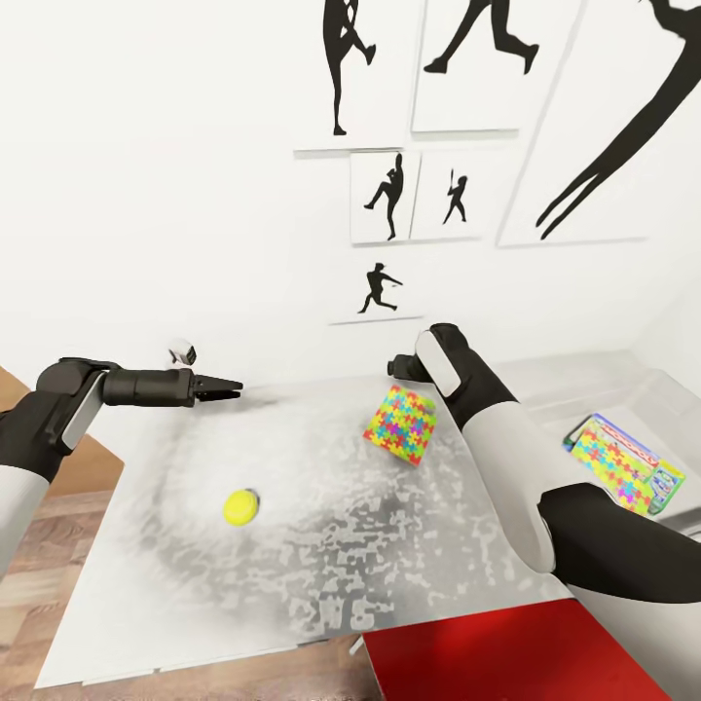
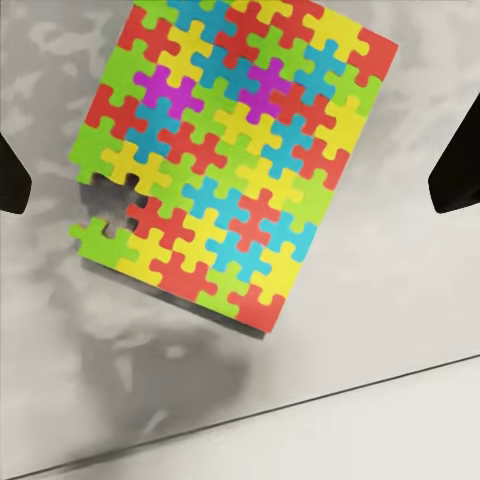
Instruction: Put all the toys in the child's room - the three board games (two on the bed and one on the table), the two jigsaw puzzles on the table, and the tennis ball on the table - inside the toy box on the table in the child's room.
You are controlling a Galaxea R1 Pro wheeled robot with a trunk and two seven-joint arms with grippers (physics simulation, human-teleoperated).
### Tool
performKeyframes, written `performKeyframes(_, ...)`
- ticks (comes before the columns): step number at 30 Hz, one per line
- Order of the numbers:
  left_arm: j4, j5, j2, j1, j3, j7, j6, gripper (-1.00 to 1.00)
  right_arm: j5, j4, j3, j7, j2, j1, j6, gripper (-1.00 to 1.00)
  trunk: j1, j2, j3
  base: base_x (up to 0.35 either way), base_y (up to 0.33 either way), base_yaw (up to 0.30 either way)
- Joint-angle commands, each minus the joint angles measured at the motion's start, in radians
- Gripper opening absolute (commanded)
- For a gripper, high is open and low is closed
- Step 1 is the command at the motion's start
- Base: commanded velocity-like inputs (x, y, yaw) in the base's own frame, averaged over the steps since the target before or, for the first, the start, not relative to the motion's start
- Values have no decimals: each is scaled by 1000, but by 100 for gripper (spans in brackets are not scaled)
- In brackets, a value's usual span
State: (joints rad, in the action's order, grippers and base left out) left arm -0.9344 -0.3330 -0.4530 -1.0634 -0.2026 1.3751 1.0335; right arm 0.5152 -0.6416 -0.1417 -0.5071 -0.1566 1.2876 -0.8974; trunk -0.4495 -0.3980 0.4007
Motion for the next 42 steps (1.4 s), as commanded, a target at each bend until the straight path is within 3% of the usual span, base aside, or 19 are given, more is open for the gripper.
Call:
performKeyframes(1,0,-3,-1,-1,-3,2,10,100,11,-1,-4,-10,0,1,-2,100,-1,-2,3,0,0,0)
performKeyframes(33,0,-3,-1,-1,-3,2,10,100,6,-10,-10,-14,-10,3,1,100,-1,-2,47,0,0,0)
performKeyframes(36,0,-3,-1,-1,-2,2,10,100,5,-12,-31,-17,-11,3,25,100,-1,-2,47,0,0,0)
performKeyframes(39,0,-3,0,-1,-2,2,10,100,5,-12,-84,-19,-12,6,79,100,-1,-2,47,0,0,0)
performKeyframes(42,0,-3,0,-1,-1,2,10,100,5,-12,-111,-20,-13,7,104,100,-1,-2,48,0,0,0)
